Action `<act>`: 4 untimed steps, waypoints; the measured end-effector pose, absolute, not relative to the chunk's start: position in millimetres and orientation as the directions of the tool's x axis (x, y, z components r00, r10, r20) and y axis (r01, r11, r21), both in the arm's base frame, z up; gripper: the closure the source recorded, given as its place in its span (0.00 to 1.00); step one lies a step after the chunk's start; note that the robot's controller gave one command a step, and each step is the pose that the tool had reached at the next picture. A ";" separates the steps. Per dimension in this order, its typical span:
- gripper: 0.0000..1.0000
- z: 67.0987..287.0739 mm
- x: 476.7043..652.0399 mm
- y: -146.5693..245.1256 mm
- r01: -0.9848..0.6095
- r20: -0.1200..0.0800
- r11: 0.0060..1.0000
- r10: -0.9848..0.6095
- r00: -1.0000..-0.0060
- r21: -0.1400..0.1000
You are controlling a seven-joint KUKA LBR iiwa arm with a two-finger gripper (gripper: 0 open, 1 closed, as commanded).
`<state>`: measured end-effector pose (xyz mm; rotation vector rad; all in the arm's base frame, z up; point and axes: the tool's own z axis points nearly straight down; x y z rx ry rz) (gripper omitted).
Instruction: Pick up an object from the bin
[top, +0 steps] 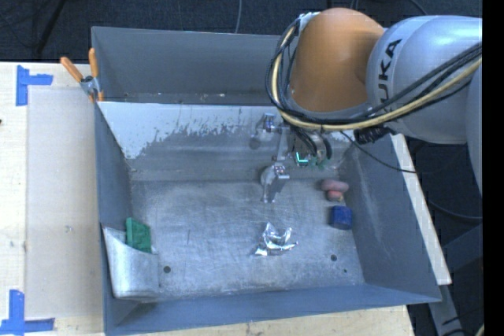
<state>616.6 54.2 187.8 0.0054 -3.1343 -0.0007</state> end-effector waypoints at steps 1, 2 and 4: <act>0.00 76.9 567.2 3.8 -0.073 -0.004 0.997 -0.073 -0.997 0.000; 0.00 75.9 524.3 13.1 -0.181 -0.020 0.983 -0.181 -0.983 -0.002; 0.00 79.5 484.5 9.5 -0.525 -0.053 0.851 -0.525 -0.849 -0.022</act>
Offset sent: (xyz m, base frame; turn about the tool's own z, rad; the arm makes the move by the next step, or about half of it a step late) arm -0.0510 -0.0496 -0.1118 -0.0731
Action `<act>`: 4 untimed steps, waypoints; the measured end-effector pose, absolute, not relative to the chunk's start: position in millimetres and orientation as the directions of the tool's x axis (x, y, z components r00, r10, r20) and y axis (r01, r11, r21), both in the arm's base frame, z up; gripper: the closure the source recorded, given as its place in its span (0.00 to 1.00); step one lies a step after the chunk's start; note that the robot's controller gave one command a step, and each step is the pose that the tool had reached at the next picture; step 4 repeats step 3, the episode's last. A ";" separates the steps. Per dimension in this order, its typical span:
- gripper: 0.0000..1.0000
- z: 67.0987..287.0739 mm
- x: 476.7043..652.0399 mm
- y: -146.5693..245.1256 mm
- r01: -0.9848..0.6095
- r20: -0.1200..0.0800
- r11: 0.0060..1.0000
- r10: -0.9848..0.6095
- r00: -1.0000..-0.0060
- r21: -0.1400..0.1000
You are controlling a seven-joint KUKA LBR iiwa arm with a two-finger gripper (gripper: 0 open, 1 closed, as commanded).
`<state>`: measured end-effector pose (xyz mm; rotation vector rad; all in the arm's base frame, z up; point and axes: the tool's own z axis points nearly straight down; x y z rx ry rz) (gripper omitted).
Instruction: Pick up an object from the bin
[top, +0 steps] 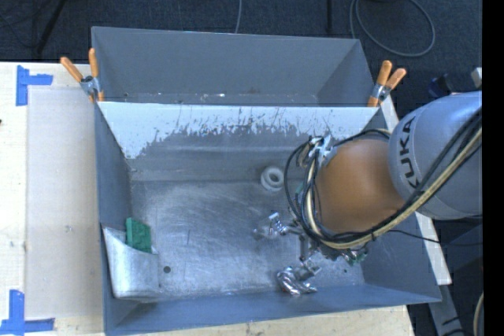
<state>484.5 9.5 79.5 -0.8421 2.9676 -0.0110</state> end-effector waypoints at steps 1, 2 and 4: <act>0.00 76.9 485.1 7.4 -0.813 -0.033 0.582 -0.813 -0.581 -0.026; 1.00 75.0 479.0 0.9 -0.809 -0.004 0.588 -0.809 -0.588 -0.012; 1.00 229.0 475.1 -11.6 -0.820 -0.004 0.573 -0.820 -0.573 -0.005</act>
Offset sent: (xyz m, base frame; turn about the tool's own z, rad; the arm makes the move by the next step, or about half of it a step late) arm -0.0106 -0.0070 -0.0095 -0.3937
